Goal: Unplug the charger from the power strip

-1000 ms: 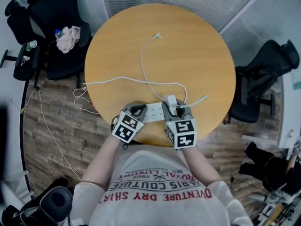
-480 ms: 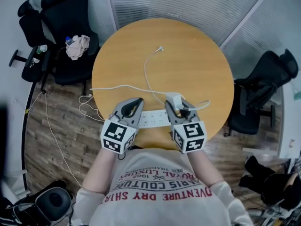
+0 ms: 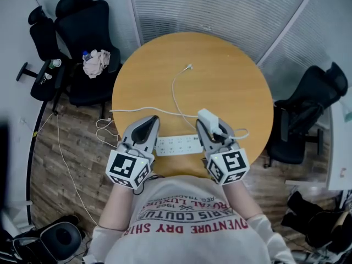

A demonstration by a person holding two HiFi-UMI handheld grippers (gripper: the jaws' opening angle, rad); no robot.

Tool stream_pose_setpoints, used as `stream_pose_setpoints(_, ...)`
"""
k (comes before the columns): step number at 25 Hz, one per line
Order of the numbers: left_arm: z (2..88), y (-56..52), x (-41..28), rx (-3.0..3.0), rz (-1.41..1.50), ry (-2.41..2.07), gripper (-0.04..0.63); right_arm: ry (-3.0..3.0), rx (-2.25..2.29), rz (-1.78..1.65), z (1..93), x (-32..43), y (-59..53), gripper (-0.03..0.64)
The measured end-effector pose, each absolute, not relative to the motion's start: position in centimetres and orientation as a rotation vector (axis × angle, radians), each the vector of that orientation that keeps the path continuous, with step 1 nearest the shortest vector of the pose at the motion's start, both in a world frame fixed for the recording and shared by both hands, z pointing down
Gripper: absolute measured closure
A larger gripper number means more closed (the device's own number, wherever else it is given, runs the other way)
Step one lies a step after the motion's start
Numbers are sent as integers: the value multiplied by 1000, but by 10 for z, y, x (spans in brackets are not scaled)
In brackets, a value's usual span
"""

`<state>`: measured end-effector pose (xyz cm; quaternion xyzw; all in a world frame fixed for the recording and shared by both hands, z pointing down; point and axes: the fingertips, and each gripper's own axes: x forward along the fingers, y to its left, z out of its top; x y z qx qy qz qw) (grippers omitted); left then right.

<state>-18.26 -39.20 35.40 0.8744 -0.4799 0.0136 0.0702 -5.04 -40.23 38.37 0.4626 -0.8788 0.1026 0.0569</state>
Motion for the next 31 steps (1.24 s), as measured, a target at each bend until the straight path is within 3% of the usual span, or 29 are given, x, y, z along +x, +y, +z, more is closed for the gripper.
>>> stream_pose_setpoints(31,369,-390,-165,2661,161,-1441,561,-2638,1386,389,398,-47,-407,463)
